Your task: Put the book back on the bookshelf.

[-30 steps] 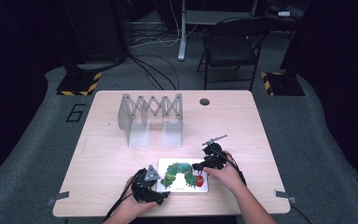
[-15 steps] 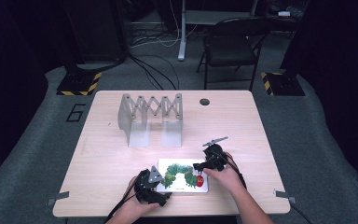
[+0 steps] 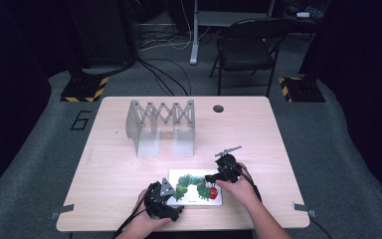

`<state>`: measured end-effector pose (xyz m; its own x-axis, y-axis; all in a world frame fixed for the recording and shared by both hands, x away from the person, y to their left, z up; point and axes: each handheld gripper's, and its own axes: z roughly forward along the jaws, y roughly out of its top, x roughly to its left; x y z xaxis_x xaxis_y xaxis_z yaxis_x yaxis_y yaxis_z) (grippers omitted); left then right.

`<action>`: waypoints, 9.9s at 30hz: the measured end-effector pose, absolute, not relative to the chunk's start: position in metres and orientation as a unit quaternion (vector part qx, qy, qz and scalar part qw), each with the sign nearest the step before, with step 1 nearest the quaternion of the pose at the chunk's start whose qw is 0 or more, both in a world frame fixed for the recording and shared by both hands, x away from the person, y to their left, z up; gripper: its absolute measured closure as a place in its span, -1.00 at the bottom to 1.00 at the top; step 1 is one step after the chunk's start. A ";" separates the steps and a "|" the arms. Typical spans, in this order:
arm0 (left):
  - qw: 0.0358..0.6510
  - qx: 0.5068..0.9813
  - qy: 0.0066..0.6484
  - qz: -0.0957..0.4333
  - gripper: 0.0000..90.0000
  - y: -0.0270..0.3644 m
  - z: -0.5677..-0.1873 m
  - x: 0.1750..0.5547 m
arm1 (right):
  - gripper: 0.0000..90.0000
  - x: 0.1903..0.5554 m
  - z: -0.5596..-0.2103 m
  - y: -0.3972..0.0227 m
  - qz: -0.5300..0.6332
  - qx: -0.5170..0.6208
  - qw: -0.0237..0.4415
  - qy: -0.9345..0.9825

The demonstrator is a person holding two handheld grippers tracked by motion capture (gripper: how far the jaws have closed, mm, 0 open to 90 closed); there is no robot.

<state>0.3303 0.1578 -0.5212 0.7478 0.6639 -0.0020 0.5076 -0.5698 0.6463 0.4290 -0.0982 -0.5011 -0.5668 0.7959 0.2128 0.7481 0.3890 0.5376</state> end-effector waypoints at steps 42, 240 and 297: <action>0.328 0.870 0.343 0.130 -0.92 0.148 -0.525 0.318 | -0.27 0.429 -0.499 -0.104 0.301 0.498 0.015 0.813; 0.328 0.831 0.415 0.172 -1.00 0.148 -0.529 0.320 | -0.27 0.438 -0.472 -0.085 0.289 0.513 0.014 0.809; 0.329 0.852 0.317 0.257 -0.61 0.139 -0.524 0.310 | -0.19 0.439 -0.471 -0.077 0.280 0.512 0.022 0.812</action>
